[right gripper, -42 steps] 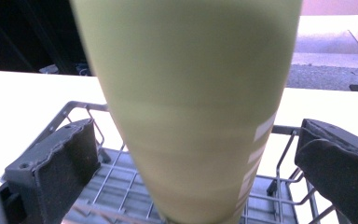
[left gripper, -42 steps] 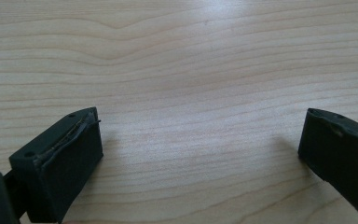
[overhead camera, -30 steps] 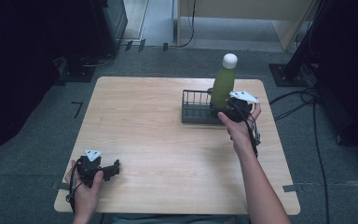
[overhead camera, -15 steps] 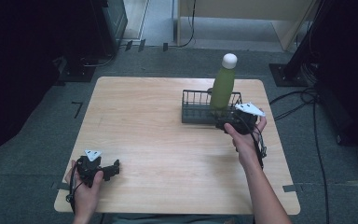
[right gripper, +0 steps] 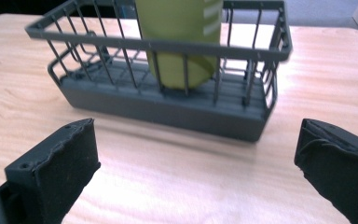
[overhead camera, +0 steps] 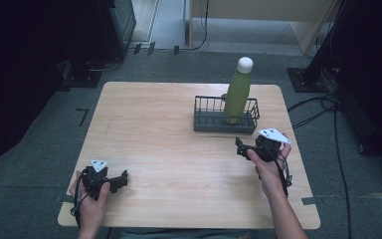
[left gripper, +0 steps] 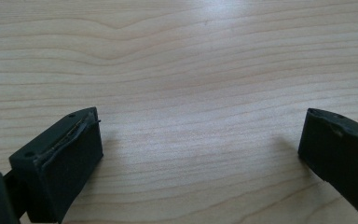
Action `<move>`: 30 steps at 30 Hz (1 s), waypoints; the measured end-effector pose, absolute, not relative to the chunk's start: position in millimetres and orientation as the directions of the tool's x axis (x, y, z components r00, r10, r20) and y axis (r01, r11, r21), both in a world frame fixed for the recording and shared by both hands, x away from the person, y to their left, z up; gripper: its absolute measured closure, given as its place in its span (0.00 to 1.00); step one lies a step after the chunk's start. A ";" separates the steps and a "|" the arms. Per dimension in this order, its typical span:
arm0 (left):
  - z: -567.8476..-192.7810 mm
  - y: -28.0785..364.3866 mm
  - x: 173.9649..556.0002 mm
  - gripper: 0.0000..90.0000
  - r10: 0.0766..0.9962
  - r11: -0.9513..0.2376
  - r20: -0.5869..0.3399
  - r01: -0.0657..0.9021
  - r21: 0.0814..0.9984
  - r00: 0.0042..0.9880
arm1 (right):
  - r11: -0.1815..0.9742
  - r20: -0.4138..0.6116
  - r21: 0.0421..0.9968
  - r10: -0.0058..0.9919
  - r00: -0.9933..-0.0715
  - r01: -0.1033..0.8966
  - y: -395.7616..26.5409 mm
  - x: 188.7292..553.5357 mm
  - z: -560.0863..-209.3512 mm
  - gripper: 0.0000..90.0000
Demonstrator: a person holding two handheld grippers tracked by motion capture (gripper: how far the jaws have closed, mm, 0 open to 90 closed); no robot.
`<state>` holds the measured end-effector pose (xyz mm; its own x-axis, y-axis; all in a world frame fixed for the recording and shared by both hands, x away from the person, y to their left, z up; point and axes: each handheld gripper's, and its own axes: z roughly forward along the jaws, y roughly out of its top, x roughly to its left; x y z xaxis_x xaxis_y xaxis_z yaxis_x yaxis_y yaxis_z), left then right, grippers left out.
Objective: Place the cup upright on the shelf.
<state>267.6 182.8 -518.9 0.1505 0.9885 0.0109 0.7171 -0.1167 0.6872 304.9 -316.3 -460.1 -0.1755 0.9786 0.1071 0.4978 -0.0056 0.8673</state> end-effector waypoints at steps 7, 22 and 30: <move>-518.9 182.8 267.6 0.00 0.989 -0.117 0.011 0.717 0.687 0.151 | 0.010 0.092 0.855 0.981 -0.171 0.519 -328.2 286.5 -473.5 0.00; -518.9 182.7 267.6 0.00 0.989 -0.117 0.011 0.717 0.687 0.150 | -0.039 0.126 0.806 0.986 -0.107 0.590 -362.9 251.9 -510.6 0.00; -518.9 182.7 267.6 0.00 0.989 -0.116 0.011 0.717 0.687 0.150 | -0.057 0.133 0.782 0.988 -0.077 0.620 -380.6 234.5 -520.4 0.00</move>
